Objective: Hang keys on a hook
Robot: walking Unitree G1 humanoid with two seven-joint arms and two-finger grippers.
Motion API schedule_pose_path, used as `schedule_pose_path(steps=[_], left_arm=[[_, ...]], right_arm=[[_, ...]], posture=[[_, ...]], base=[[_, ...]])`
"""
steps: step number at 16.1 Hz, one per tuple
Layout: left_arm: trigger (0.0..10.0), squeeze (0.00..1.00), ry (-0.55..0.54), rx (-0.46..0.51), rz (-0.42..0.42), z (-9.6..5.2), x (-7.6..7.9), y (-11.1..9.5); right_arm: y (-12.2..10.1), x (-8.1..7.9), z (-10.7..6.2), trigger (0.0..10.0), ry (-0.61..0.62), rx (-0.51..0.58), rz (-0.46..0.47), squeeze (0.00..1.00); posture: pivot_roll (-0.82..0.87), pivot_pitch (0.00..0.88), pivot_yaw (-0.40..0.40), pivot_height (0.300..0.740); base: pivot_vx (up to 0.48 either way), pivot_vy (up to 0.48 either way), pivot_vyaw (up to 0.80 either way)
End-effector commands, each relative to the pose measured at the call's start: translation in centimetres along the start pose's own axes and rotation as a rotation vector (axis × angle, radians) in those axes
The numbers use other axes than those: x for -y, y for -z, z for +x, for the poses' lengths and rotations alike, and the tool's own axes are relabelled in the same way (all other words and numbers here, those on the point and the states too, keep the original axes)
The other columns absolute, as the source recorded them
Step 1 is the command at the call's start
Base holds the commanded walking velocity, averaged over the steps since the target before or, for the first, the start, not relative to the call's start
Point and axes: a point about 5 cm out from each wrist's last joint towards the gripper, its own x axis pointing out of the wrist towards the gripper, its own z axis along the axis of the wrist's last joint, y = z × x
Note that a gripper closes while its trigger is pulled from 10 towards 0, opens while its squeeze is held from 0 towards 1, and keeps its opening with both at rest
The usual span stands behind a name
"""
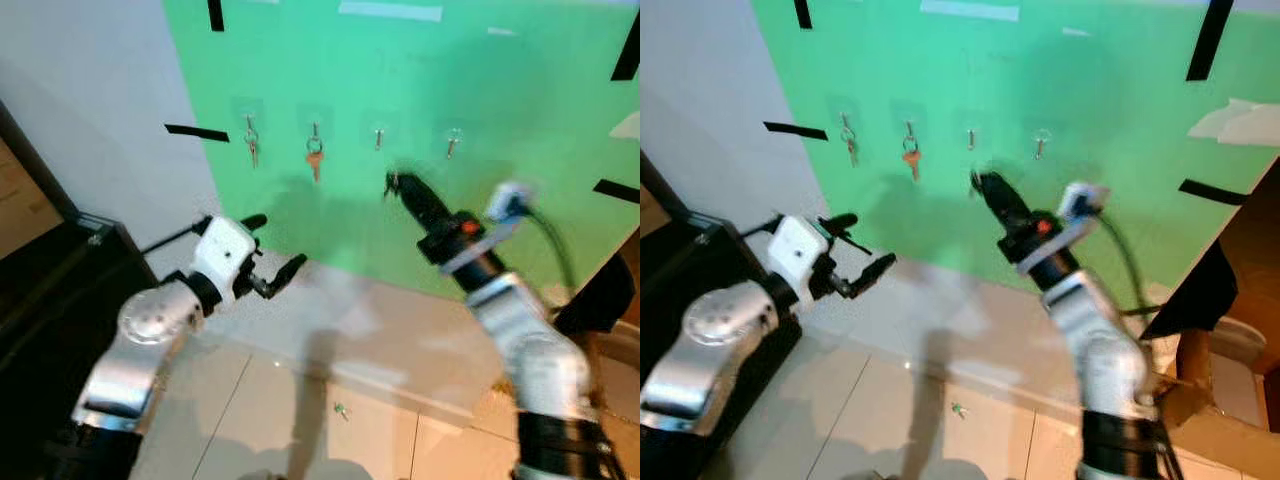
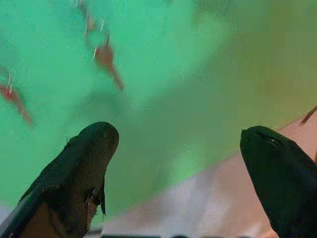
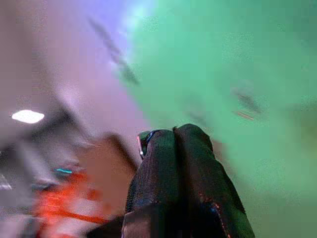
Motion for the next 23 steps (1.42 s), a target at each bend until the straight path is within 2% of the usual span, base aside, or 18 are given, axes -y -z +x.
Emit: schedule_pose_path(steps=[1, 3, 5, 9, 11, 12, 13, 15, 16, 18, 19, 22, 23], left_arm=[[10.0, 0.16, 0.046, 0.037, -0.007, -0.2, 0.1, -1.0], [10.0, 0.16, 0.091, 0.065, -0.031, -0.2, 0.6, -1.6], [10.0, 0.16, 0.105, 0.063, -0.033, -0.1, 0.8, -1.8], [10.0, 0.16, 0.118, 0.052, -0.043, -0.1, 0.9, -1.6], [10.0, 0.16, 0.115, 0.046, -0.041, -0.1, 1.0, -1.5], [10.0, 0.16, 0.110, 0.041, -0.039, -0.1, 0.9, -1.4], [10.0, 0.16, 0.081, 0.011, -0.009, -0.1, 0.7, -0.9], [10.0, 0.17, 0.064, 0.004, 0.000, 0.0, 0.6, -0.8], [10.0, 0.16, 0.049, 0.001, 0.005, 0.0, 0.5, -0.7], [10.0, 0.16, 0.037, -0.011, 0.020, 0.1, 0.5, -0.5], [10.0, 0.17, 0.032, -0.018, 0.029, 0.1, 0.6, -0.3], [10.0, 0.16, 0.013, -0.017, 0.035, 0.2, 0.5, -0.3], [10.0, 0.16, 0.011, -0.016, 0.035, 0.2, 0.6, -0.3]], right_arm=[[-0.6, -1.4, 0.1, 10.0, -0.115, 0.025, 0.067, 0.00], [-1.3, -3.1, 0.0, 10.0, -0.255, 0.065, 0.192, 0.00], [-1.3, -4.1, -0.3, 10.0, -0.331, 0.053, 0.263, 0.00], [-1.7, -4.6, -0.8, 10.0, -0.364, 0.058, 0.331, 0.00], [-1.5, -4.4, -0.9, 10.0, -0.329, 0.030, 0.299, 0.00], [-1.3, -4.1, -0.8, 10.0, -0.292, 0.011, 0.259, 0.00], [0.6, -1.6, 0.0, 10.0, -0.032, -0.130, -0.047, 0.00], [0.9, 1.7, 0.4, 10.0, 0.282, -0.135, -0.250, 0.00], [0.1, 4.3, -0.1, 10.0, 0.547, -0.101, -0.413, 0.00], [-0.4, 5.4, -0.8, 10.0, 0.680, -0.098, -0.545, 0.00], [-0.8, 5.6, -0.8, 10.0, 0.710, -0.059, -0.606, 0.00], [-1.9, 5.3, 0.3, 10.0, 0.707, 0.063, -0.716, 0.00], [-2.0, 5.0, 0.9, 10.0, 0.669, 0.090, -0.706, 0.00]], posture=[[-0.06, 0.000, 0.047, 0.740], [-0.06, 0.000, 0.045, 0.740], [-0.06, 0.000, 0.047, 0.740], [-0.07, 0.000, 0.050, 0.740], [-0.07, 0.000, 0.050, 0.740], [-0.07, 0.000, 0.050, 0.740], [-0.08, 0.000, 0.049, 0.740], [-0.07, 0.000, 0.046, 0.740], [-0.07, 0.000, 0.045, 0.740], [-0.08, 0.000, 0.043, 0.740], [-0.08, 0.000, 0.043, 0.740], [-0.08, 0.000, 0.039, 0.740], [-0.08, 0.000, 0.038, 0.740]], base=[[0.000, 0.000, 0.00], [0.000, 0.000, 0.00], [0.000, 0.000, 0.00], [0.000, 0.000, 0.00], [0.000, 0.000, 0.00], [0.000, 0.000, 0.00], [0.000, 0.000, 0.00], [0.000, 0.000, 0.00], [0.000, 0.000, 0.00], [0.000, 0.000, 0.00], [0.000, 0.000, 0.00], [0.000, 0.000, 0.00], [0.000, 0.000, 0.00]])
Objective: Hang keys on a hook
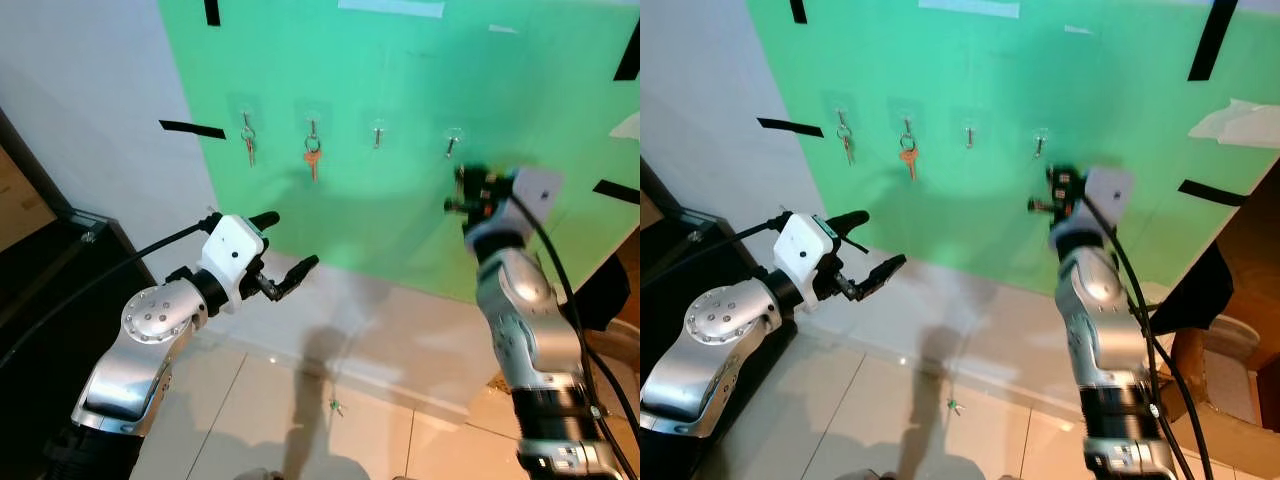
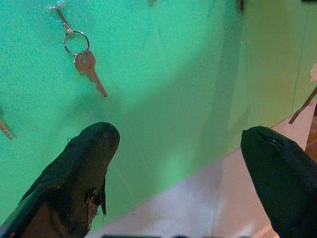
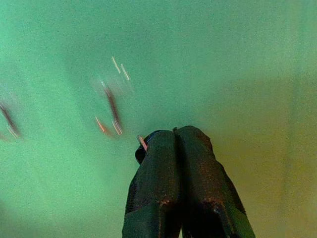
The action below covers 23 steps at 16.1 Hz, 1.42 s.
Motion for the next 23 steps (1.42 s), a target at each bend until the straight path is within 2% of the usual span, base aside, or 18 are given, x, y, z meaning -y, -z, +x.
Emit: schedule_pose_path(steps=[1, 3, 4, 8, 10, 14, 20, 22, 23], left_arm=[[10.0, 0.17, -0.008, -0.005, 0.007, 0.0, 0.0, 0.1], [10.0, 0.17, -0.007, -0.004, 0.006, 0.1, 0.2, 0.1], [10.0, 0.17, -0.006, -0.006, 0.004, 0.0, 0.2, 0.2], [10.0, 0.17, -0.003, -0.006, 0.003, 0.1, 0.3, 0.2], [10.0, 0.16, 0.001, -0.003, 0.003, 0.1, 0.3, 0.2], [10.0, 0.17, 0.007, 0.001, 0.005, 0.2, 0.4, 0.1], [10.0, 0.17, 0.008, 0.004, 0.004, 0.1, 0.5, 0.0], [10.0, 0.17, 0.007, 0.003, 0.004, 0.1, 0.5, 0.1], [10.0, 0.17, 0.007, 0.003, 0.004, 0.1, 0.5, 0.1]], right_arm=[[-0.4, -0.5, 0.3, 10.0, -0.027, 0.038, 0.017, 0.00], [-1.2, -1.3, 0.5, 10.0, -0.060, 0.097, -0.015, 0.00], [-1.1, -1.5, 0.7, 10.0, -0.065, 0.108, -0.063, 0.00], [-0.4, -1.4, 1.0, 10.0, -0.055, 0.097, -0.148, 0.00], [-0.1, -0.9, 1.2, 10.0, -0.022, 0.088, -0.264, 0.00], [-0.2, -1.0, 1.3, 10.0, -0.028, 0.112, -0.324, 0.00], [-0.6, -3.1, 1.3, 10.0, -0.123, 0.168, -0.383, 0.00], [0.0, -3.6, 0.9, 10.0, -0.173, 0.162, -0.496, 0.00], [0.1, -3.5, 0.9, 10.0, -0.174, 0.162, -0.518, 0.00]], posture=[[-0.08, 0.000, 0.037, 0.740], [-0.07, 0.000, 0.033, 0.740], [-0.07, 0.000, 0.032, 0.740], [-0.07, 0.000, 0.033, 0.740], [-0.07, 0.000, 0.035, 0.740], [-0.07, 0.000, 0.034, 0.740], [-0.07, 0.000, 0.029, 0.740], [-0.07, 0.000, 0.025, 0.740], [-0.07, 0.000, 0.025, 0.740]], base=[[0.000, 0.000, 0.00], [0.000, 0.000, 0.00], [0.000, 0.000, 0.00], [0.000, 0.000, 0.00], [0.000, 0.000, 0.00], [0.000, 0.000, 0.00], [0.000, 0.000, 0.00], [0.000, 0.000, 0.00], [0.000, 0.000, 0.00]])
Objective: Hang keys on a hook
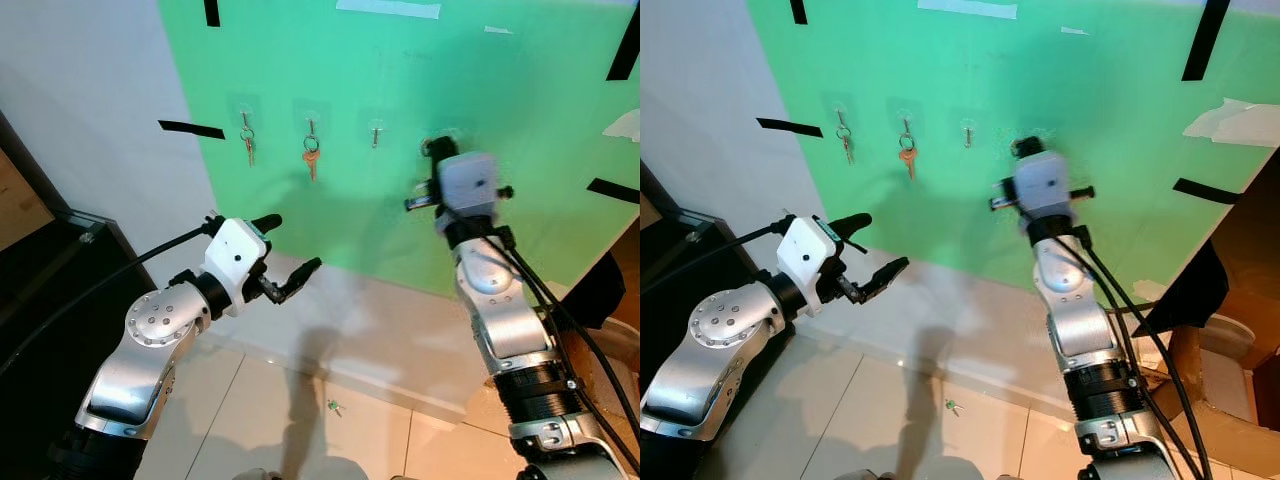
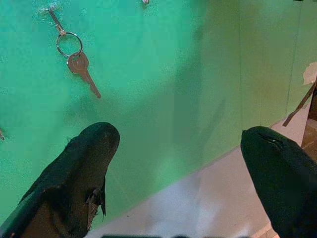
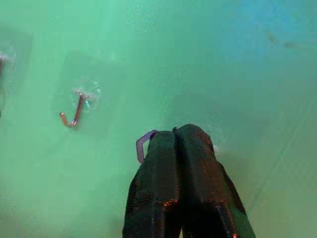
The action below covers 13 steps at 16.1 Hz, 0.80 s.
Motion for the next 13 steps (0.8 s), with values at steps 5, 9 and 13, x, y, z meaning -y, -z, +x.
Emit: schedule_pose_path(steps=[5, 9, 13], left_arm=[[10.0, 0.17, -0.004, -0.001, 0.015, 0.1, 0.0, -0.1], [10.0, 0.18, -0.004, -0.002, 0.017, 0.1, -0.1, -0.1], [10.0, 0.18, -0.002, -0.005, 0.020, 0.2, -0.1, 0.0]], right_arm=[[0.1, 1.7, 0.2, 10.0, 0.095, -0.005, -0.062, 0.00], [1.7, 2.7, -0.1, 10.0, 0.134, -0.104, -0.101, 0.00], [2.2, 1.1, -0.6, 10.0, 0.012, -0.118, -0.088, 0.00]], posture=[[-0.07, 0.000, 0.026, 0.740], [-0.07, 0.000, 0.026, 0.740], [-0.07, 0.000, 0.026, 0.740]], base=[[0.000, 0.000, 0.00], [0.000, 0.000, 0.00], [0.000, 0.000, 0.00]])
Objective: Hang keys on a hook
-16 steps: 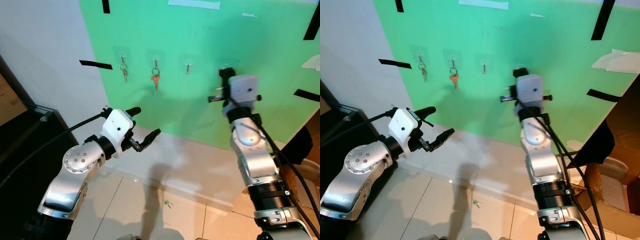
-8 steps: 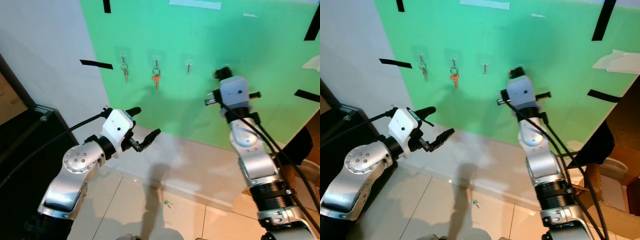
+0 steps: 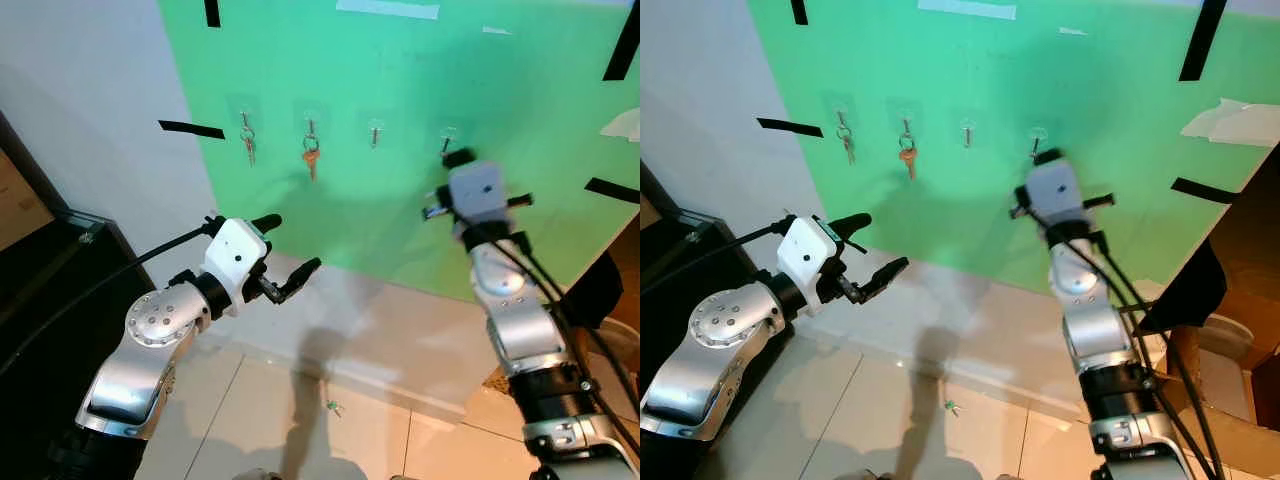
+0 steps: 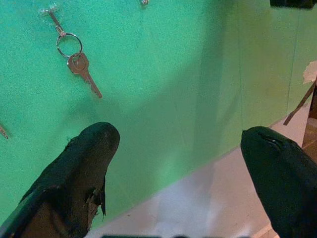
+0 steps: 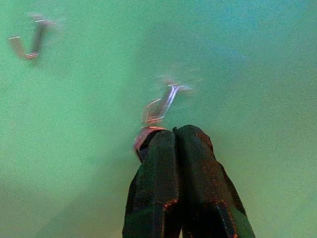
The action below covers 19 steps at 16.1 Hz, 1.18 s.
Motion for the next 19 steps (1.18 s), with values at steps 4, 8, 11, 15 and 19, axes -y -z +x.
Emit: schedule_pose_path(steps=[4, 8, 11, 15, 19], left_arm=[[10.0, 0.18, -0.001, 0.000, 0.018, 0.2, -0.1, -0.1], [10.0, 0.18, -0.003, -0.001, 0.017, 0.2, -0.2, 0.0], [10.0, 0.18, -0.005, -0.002, 0.018, 0.1, -0.2, 0.0], [10.0, 0.18, 0.003, -0.005, 0.022, 0.3, -0.1, 0.1], [10.0, 0.18, 0.019, -0.024, 0.032, 0.3, 0.0, 0.3]], right_arm=[[-0.4, -0.1, -0.4, 10.0, -0.004, 0.017, 0.075, 0.00], [-0.5, 0.2, -0.8, 10.0, 0.004, 0.025, 0.210, 0.00], [1.9, 0.1, -1.3, 10.0, 0.048, -0.191, 0.613, 0.00], [4.7, -1.7, -3.2, 10.0, -0.174, -0.401, 0.385, 0.00], [5.2, -3.6, -5.4, 10.0, -0.621, -0.532, 0.048, 0.00]], posture=[[-0.07, 0.000, 0.027, 0.740], [-0.07, 0.000, 0.022, 0.740], [-0.07, 0.000, 0.022, 0.740], [-0.07, 0.000, 0.029, 0.740], [-0.08, 0.000, 0.031, 0.740]], base=[[0.000, 0.000, 0.00], [0.000, 0.000, 0.00], [0.000, 0.000, 0.00], [0.000, 0.000, 0.00], [0.000, 0.000, 0.00]])
